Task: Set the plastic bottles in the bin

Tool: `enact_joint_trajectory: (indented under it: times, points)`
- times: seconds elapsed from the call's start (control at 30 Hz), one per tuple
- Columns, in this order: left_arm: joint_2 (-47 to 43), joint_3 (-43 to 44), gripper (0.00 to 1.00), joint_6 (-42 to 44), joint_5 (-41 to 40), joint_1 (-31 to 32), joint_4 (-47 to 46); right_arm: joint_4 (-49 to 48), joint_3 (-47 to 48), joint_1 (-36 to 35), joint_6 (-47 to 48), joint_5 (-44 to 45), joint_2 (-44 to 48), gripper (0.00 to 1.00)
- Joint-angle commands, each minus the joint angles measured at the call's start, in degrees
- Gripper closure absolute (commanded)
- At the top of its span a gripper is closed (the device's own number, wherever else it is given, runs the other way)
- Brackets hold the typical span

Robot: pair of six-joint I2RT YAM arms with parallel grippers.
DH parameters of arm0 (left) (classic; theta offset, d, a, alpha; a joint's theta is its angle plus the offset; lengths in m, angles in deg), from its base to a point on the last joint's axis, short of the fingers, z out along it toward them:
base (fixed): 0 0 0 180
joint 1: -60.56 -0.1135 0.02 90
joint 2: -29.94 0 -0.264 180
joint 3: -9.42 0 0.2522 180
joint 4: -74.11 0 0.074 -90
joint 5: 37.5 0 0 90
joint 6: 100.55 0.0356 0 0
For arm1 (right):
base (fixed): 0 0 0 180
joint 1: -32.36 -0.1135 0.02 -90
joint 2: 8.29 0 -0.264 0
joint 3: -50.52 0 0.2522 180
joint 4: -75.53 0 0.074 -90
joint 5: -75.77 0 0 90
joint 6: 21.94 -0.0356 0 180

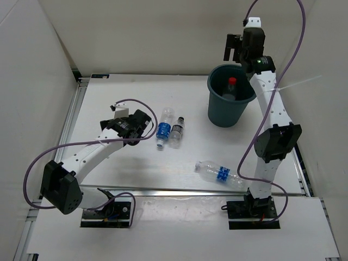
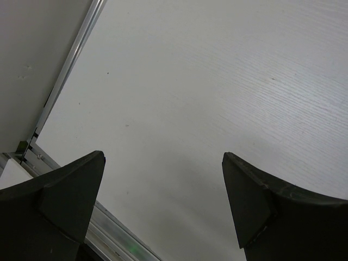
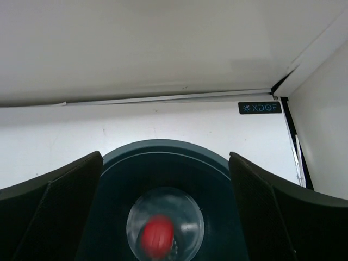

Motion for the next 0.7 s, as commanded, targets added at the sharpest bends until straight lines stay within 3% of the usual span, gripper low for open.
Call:
enact_joint_trajectory:
  times: [0.0,0.1,0.17,0.23,0.33,0.4,0.5,0.67]
  points:
    - [-0.68,2.08,0.00,-0.01,-1.07,0.28,0.06,0.53,0.48,0.24,-3.60,4.27,4.16,0.00]
    - [-1.99,2.08,0.00,-0.01,-1.60,0.28,0.06,4.06,-2.49,-3.27,-2.31,7.02,11.61,0.00]
    - [-2.69,0.77,0.00,-0.01,-1.60,0.28,0.06,3.36,-9.51,-8.62,0.95,7.82,19.87,0.00]
    - [-4.01,-0.11,0.00,-0.01,-0.81,0.28,0.06,3.36,-14.87,-14.93,6.83,3.98,27.32,0.00]
    - [-5.68,-1.87,0.00,2.27,3.39,0.28,-1.26,13.35,-21.74,-23.97,9.40,-4.38,33.93,0.00]
    - [-7.09,-2.67,0.00,2.28,4.90,0.28,-1.26,23.33,-23.76,-30.22,5.29,-2.82,37.36,0.00]
    - [-8.50,-5.12,0.00,2.28,6.22,0.28,-1.26,32.58,-27.80,-34.38,3.87,-8.16,40.98,0.00]
    - [-12.63,-9.86,0.00,2.28,6.84,0.28,-2.31,42.64,-43.84,-37.02,-0.18,-14.68,43.89,0.00]
